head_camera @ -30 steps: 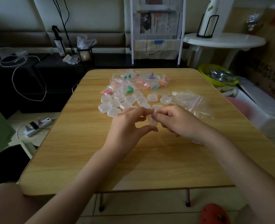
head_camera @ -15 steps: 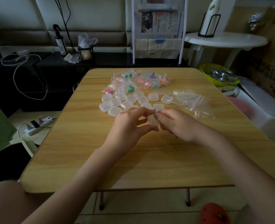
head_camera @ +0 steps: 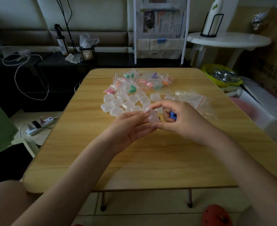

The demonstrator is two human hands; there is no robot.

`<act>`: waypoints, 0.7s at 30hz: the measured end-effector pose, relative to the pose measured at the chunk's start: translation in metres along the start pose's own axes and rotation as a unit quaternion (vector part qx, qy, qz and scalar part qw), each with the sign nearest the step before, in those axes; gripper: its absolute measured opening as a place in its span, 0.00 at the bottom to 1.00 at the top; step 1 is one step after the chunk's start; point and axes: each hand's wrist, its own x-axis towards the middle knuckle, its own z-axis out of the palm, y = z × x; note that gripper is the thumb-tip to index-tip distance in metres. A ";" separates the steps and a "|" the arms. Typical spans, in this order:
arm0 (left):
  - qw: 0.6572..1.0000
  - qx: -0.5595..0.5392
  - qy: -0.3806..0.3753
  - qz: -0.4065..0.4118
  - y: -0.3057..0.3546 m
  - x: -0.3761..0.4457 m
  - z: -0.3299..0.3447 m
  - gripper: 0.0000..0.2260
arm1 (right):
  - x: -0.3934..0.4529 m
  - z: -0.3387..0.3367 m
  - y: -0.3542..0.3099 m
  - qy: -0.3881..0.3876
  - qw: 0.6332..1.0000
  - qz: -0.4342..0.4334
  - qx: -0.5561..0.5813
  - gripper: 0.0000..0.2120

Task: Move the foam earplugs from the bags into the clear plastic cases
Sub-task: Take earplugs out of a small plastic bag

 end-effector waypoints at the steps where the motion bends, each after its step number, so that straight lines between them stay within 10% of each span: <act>1: 1.000 -0.007 0.001 -0.006 0.000 0.000 0.000 0.13 | 0.000 0.000 0.001 -0.001 1.000 0.001 0.006 0.18; 21: 0.999 0.002 0.012 -0.040 -0.003 0.004 -0.002 0.13 | 0.001 0.010 0.000 -0.027 0.999 0.003 0.031 0.17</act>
